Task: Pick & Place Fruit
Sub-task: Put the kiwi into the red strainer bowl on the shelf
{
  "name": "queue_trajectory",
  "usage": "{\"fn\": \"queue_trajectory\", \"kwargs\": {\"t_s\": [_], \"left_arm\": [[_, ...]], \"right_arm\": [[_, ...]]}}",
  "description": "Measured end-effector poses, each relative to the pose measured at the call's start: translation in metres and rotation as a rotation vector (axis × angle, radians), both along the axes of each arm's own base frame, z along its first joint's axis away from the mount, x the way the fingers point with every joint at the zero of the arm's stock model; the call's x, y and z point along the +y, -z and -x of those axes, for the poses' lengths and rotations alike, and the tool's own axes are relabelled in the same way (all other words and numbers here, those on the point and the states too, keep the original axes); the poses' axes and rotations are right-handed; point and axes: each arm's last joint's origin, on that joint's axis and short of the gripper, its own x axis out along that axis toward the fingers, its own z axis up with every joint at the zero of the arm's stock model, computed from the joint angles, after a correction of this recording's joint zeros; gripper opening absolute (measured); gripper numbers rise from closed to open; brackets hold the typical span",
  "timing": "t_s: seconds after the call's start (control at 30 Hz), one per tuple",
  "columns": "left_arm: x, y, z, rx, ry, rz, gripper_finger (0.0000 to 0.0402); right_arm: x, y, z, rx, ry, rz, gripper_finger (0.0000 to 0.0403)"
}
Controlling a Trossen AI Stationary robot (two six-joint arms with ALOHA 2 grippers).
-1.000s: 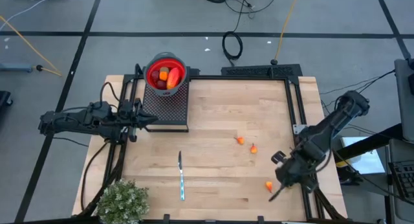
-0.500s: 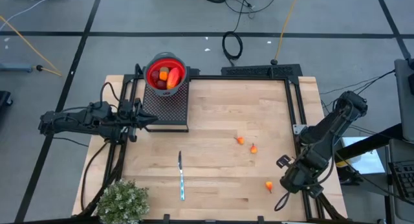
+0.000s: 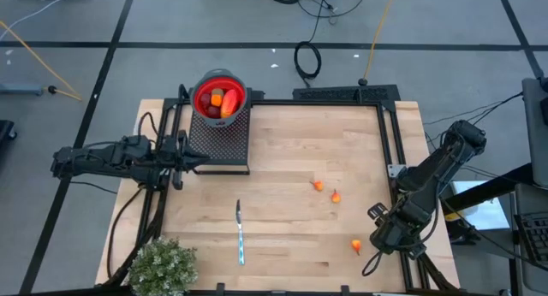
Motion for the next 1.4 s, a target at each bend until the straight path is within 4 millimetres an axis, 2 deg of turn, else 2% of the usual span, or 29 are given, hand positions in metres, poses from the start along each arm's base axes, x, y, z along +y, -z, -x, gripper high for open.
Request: {"fn": "queue_trajectory", "kwargs": {"t_s": [0.27, 1.13, 1.4], "left_arm": [[0.0, 0.001, 0.0, 0.009, -0.003, 0.026, 0.0019], [0.0, 0.001, 0.0, 0.008, -0.004, 0.033, 0.0019], [0.0, 0.001, 0.0, 0.008, -0.005, 0.033, 0.0019]], "right_arm": [[-0.003, 0.017, 0.002, 0.003, -0.016, 0.006, 0.0224], [-0.009, 0.063, 0.011, -0.013, -0.009, -0.018, 0.0228], [-0.006, 0.066, 0.014, -0.04, -0.015, -0.027, 0.0225]]}}
